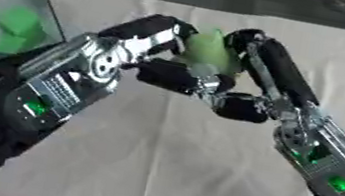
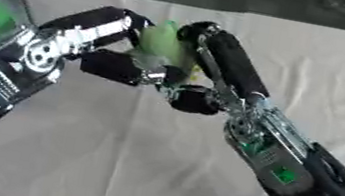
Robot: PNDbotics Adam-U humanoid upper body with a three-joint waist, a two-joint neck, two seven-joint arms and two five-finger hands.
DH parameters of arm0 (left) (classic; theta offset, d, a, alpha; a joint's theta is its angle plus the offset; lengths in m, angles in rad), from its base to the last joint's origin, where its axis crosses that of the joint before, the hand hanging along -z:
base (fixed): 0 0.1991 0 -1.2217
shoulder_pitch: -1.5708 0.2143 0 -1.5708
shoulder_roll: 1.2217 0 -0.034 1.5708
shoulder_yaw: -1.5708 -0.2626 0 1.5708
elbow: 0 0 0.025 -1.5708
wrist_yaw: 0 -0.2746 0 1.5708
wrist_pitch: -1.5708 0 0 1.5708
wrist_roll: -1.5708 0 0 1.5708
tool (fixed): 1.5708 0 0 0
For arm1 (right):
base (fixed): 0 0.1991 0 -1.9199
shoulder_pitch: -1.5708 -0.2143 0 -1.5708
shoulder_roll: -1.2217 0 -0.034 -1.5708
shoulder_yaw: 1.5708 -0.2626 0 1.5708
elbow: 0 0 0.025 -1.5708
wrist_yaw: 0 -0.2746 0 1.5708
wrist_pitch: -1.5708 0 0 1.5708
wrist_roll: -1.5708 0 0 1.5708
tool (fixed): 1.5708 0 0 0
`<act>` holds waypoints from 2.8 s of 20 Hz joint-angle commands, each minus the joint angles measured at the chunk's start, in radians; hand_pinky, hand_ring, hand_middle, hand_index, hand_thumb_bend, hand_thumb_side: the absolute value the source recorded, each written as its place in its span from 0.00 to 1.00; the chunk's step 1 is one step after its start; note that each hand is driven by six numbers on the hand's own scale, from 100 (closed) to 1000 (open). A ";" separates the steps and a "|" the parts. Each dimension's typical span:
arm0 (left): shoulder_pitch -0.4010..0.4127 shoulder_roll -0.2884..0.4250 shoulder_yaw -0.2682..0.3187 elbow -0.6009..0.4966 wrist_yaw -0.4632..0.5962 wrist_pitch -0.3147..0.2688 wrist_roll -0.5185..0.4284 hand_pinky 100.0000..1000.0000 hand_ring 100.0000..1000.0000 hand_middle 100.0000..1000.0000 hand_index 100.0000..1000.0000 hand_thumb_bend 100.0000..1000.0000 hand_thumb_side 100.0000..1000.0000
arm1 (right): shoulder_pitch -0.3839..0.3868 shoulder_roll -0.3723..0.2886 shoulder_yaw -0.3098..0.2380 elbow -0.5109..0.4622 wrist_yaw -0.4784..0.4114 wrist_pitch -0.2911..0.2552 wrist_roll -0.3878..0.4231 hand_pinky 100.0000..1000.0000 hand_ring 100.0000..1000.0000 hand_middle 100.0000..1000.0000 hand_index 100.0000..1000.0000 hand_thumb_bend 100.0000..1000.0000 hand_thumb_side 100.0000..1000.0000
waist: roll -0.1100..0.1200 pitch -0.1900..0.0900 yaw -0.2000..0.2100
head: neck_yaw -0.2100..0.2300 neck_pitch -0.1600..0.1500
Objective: Pick up the objects with one hand, pass them to the other hand, and then place them into the box on the other side of the table.
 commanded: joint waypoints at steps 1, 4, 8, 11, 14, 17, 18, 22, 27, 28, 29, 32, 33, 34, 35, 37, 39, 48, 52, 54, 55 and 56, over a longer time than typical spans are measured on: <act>-0.022 -0.007 0.006 -0.009 0.014 0.011 0.027 0.97 0.70 0.66 0.76 0.31 0.67 | -0.016 -0.019 -0.007 -0.021 0.007 0.000 0.001 0.39 0.51 0.43 0.50 0.29 0.00 | 0.008 -0.022 -0.002 | 0.004 0.005; -0.020 -0.011 0.000 0.010 0.023 0.018 0.038 0.93 0.62 0.56 0.62 0.12 0.53 | -0.015 -0.019 -0.006 -0.021 0.007 -0.001 -0.002 0.39 0.51 0.44 0.50 0.28 0.00 | 0.008 -0.021 -0.004 | 0.005 0.005; -0.018 -0.014 -0.004 0.028 0.030 0.017 0.043 0.91 0.55 0.48 0.48 0.00 0.36 | -0.012 -0.022 -0.007 -0.021 0.010 -0.001 -0.005 0.39 0.51 0.44 0.50 0.28 0.00 | 0.008 -0.021 -0.005 | 0.006 0.005; -0.018 -0.015 -0.010 0.037 0.025 0.013 0.029 0.90 0.53 0.45 0.41 0.00 0.24 | -0.011 -0.024 -0.007 -0.021 0.015 -0.002 -0.008 0.39 0.52 0.44 0.50 0.28 0.00 | 0.008 -0.022 -0.006 | 0.006 0.005; -0.015 -0.016 -0.014 0.048 0.013 0.012 0.008 0.89 0.52 0.43 0.34 0.00 0.09 | -0.009 -0.024 -0.007 -0.021 0.021 0.000 -0.008 0.39 0.52 0.44 0.50 0.28 0.00 | 0.008 -0.022 -0.006 | 0.006 0.005; -0.013 -0.016 -0.013 0.052 0.002 0.012 -0.010 0.89 0.52 0.41 0.32 0.00 0.06 | -0.007 -0.025 -0.007 -0.021 0.027 0.005 -0.009 0.40 0.53 0.45 0.52 0.30 0.00 | 0.007 -0.022 -0.006 | 0.006 0.005; -0.013 -0.016 -0.012 0.052 -0.002 0.011 -0.013 0.89 0.52 0.41 0.32 0.00 0.06 | -0.006 -0.025 -0.007 -0.021 0.030 0.008 -0.010 0.41 0.53 0.46 0.53 0.32 0.00 | 0.007 -0.022 -0.006 | 0.006 0.005; -0.012 -0.005 -0.007 0.036 -0.023 0.001 -0.025 0.88 0.51 0.39 0.30 0.00 0.06 | 0.001 -0.027 -0.011 -0.021 0.044 0.039 -0.019 0.50 0.58 0.54 0.62 0.43 0.06 | 0.008 -0.023 -0.006 | 0.007 0.005; -0.012 0.012 0.004 0.004 -0.051 -0.010 -0.039 0.87 0.51 0.38 0.29 0.00 0.05 | 0.009 -0.032 -0.012 -0.021 0.080 0.070 0.003 0.61 0.70 0.68 0.75 0.60 0.27 | 0.008 -0.024 -0.005 | 0.006 0.005; -0.012 0.016 0.005 -0.002 -0.058 -0.011 -0.043 0.87 0.51 0.38 0.29 0.00 0.05 | 0.011 -0.033 -0.013 -0.021 0.085 0.075 0.010 0.62 0.72 0.71 0.78 0.62 0.29 | 0.007 -0.025 -0.005 | 0.006 0.005; -0.011 0.019 0.007 -0.006 -0.064 -0.012 -0.047 0.87 0.51 0.38 0.29 0.00 0.05 | 0.012 -0.033 -0.015 -0.021 0.091 0.081 0.015 0.62 0.73 0.72 0.79 0.63 0.30 | 0.007 -0.025 -0.004 | 0.006 0.005; -0.007 0.027 0.013 -0.016 -0.076 -0.012 -0.060 0.87 0.51 0.37 0.29 0.00 0.05 | 0.016 -0.036 -0.018 -0.021 0.107 0.096 0.026 0.64 0.75 0.76 0.82 0.65 0.33 | 0.008 -0.026 -0.003 | 0.007 0.005; -0.006 0.030 0.016 -0.019 -0.079 -0.011 -0.062 0.87 0.51 0.37 0.29 0.00 0.05 | 0.017 -0.036 -0.019 -0.021 0.114 0.099 0.033 0.65 0.76 0.76 0.83 0.66 0.34 | 0.008 -0.027 -0.003 | 0.007 0.005; -0.003 0.032 0.020 -0.021 -0.082 -0.010 -0.063 0.87 0.51 0.37 0.29 0.00 0.05 | 0.019 -0.037 -0.019 -0.021 0.119 0.100 0.039 0.65 0.76 0.77 0.83 0.66 0.34 | 0.008 -0.027 -0.003 | 0.007 0.005; 0.000 0.035 0.026 -0.024 -0.085 -0.010 -0.061 0.87 0.51 0.36 0.29 0.00 0.05 | 0.021 -0.037 -0.020 -0.021 0.125 0.100 0.043 0.66 0.77 0.78 0.84 0.66 0.34 | 0.007 -0.027 -0.003 | 0.008 0.005; 0.008 0.043 0.036 -0.029 -0.091 -0.010 -0.053 0.87 0.51 0.36 0.28 0.00 0.05 | 0.025 -0.038 -0.022 -0.021 0.133 0.099 0.049 0.66 0.77 0.78 0.84 0.66 0.35 | 0.007 -0.027 -0.003 | 0.009 0.005; 0.014 0.052 0.047 -0.037 -0.092 -0.011 -0.046 0.87 0.50 0.36 0.28 0.00 0.05 | 0.029 -0.040 -0.025 -0.021 0.140 0.099 0.053 0.67 0.78 0.79 0.84 0.66 0.35 | 0.007 -0.027 -0.003 | 0.010 0.005; 0.078 0.165 0.178 -0.125 -0.047 0.009 0.041 0.89 0.49 0.37 0.28 0.00 0.04 | 0.062 -0.056 -0.052 -0.021 0.123 0.098 0.002 0.65 0.77 0.78 0.83 0.64 0.36 | 0.004 -0.028 -0.008 | 0.019 0.005; 0.127 0.233 0.256 -0.174 -0.010 0.015 0.120 0.91 0.49 0.37 0.28 0.00 0.04 | 0.078 -0.071 -0.074 -0.021 0.111 0.088 -0.033 0.65 0.76 0.77 0.82 0.59 0.33 | 0.001 -0.026 -0.016 | 0.036 0.005; 0.150 0.266 0.290 -0.184 0.020 0.020 0.157 0.91 0.50 0.37 0.28 0.00 0.03 | 0.090 -0.076 -0.085 -0.021 0.104 0.093 -0.050 0.64 0.76 0.77 0.82 0.57 0.32 | -0.001 -0.025 -0.018 | 0.045 0.005; 0.158 0.280 0.300 -0.181 0.029 0.020 0.174 0.91 0.50 0.37 0.28 0.00 0.03 | 0.095 -0.075 -0.089 -0.021 0.101 0.098 -0.058 0.64 0.76 0.77 0.81 0.57 0.32 | 0.000 -0.025 -0.019 | 0.049 0.005; 0.166 0.290 0.308 -0.172 0.033 0.019 0.187 0.91 0.50 0.37 0.28 0.00 0.03 | 0.098 -0.072 -0.092 -0.021 0.097 0.104 -0.065 0.63 0.75 0.77 0.81 0.57 0.32 | 0.000 -0.025 -0.019 | 0.053 0.005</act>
